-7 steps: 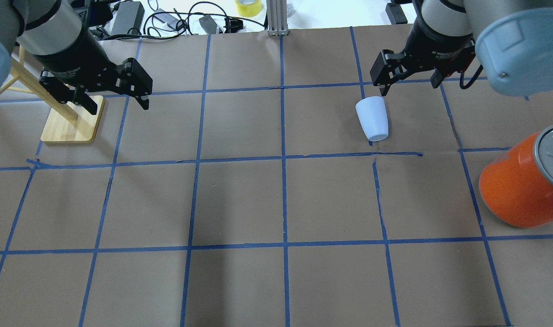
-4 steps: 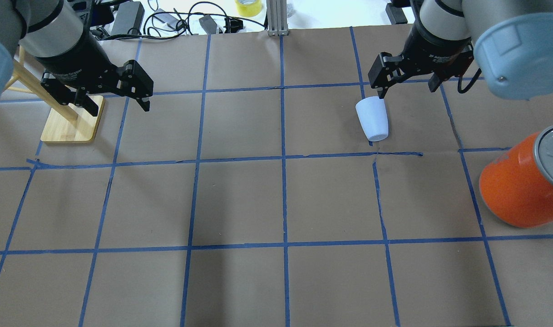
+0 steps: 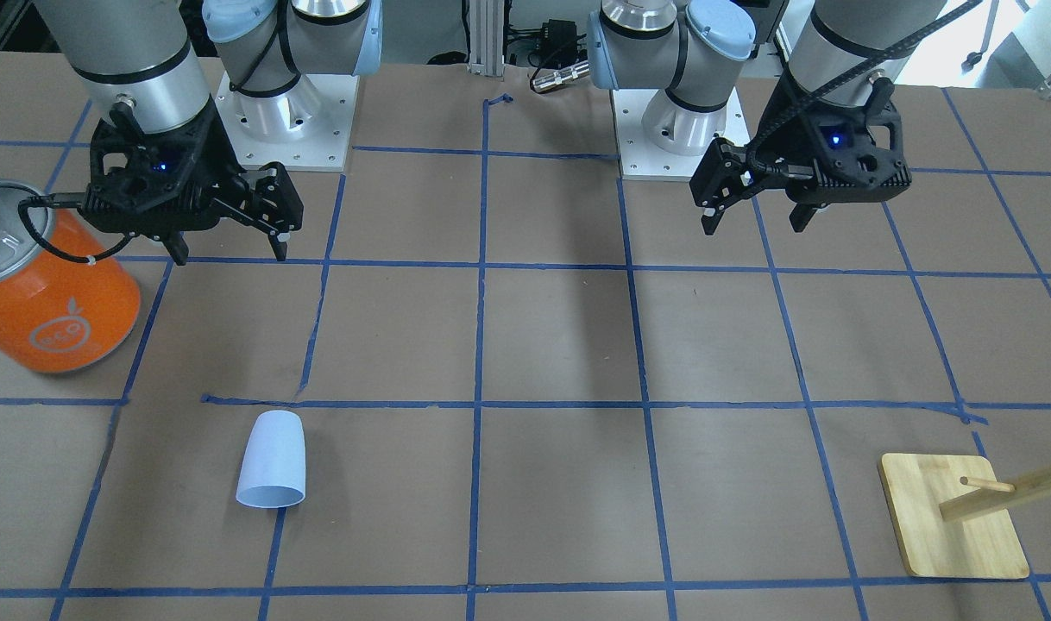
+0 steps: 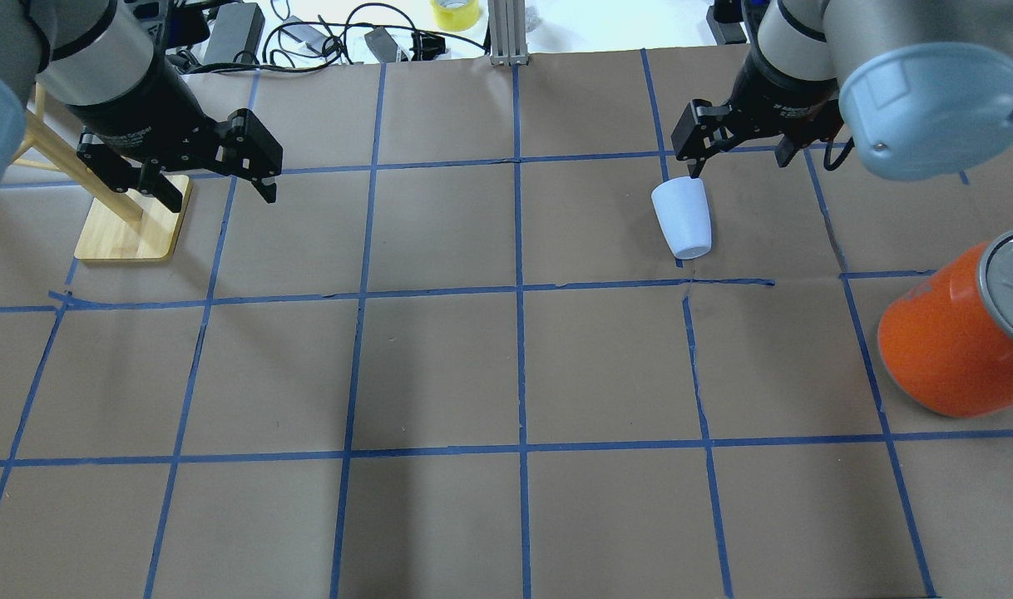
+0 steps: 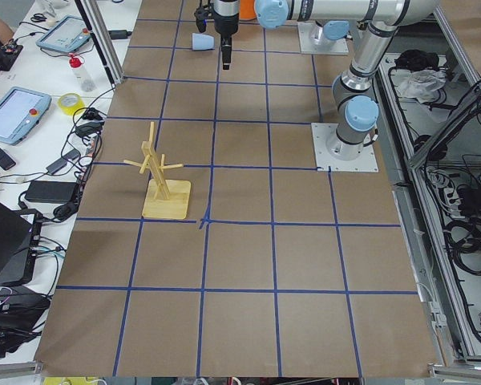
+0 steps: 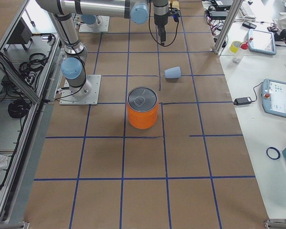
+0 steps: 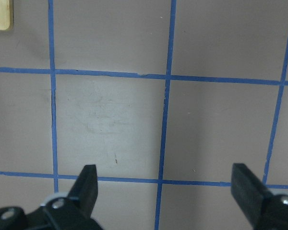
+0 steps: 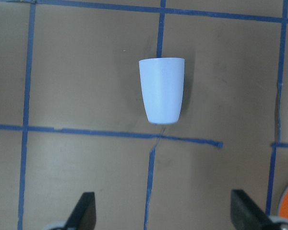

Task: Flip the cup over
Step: 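Lower the right gripper over the upside-down white cup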

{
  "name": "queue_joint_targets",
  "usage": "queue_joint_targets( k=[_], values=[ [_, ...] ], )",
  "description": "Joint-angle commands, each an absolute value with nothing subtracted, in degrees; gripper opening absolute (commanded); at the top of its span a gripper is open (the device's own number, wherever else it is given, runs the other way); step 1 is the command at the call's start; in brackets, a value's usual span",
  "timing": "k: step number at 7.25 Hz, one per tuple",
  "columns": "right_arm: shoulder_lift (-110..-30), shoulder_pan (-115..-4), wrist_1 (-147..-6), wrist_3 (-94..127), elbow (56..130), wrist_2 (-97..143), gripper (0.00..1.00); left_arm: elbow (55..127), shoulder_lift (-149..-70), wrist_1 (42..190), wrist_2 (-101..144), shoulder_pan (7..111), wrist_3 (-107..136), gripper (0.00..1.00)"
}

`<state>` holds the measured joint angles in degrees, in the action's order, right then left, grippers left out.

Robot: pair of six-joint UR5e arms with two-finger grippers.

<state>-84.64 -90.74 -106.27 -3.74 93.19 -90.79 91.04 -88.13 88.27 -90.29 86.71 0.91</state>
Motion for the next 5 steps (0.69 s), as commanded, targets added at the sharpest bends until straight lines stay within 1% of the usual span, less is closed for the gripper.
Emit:
queue_joint_targets(
  k=[1, 3, 5],
  values=[
    [-75.37, -90.7, -118.33, -4.04, 93.34, -90.7, 1.0, 91.05, -88.07, 88.24, -90.44, 86.75, 0.97, 1.0],
    [-67.19, -90.18, -127.75, -3.96, 93.43, -91.23, 1.0, 91.05, -87.98, 88.24, -90.44, 86.75, 0.97, 1.0],
    [-61.63, -88.86, -133.04, -3.51, 93.43, -91.32, 1.0, 91.05, -87.98, 88.24, -90.44, 86.75, 0.97, 1.0]
  ],
)
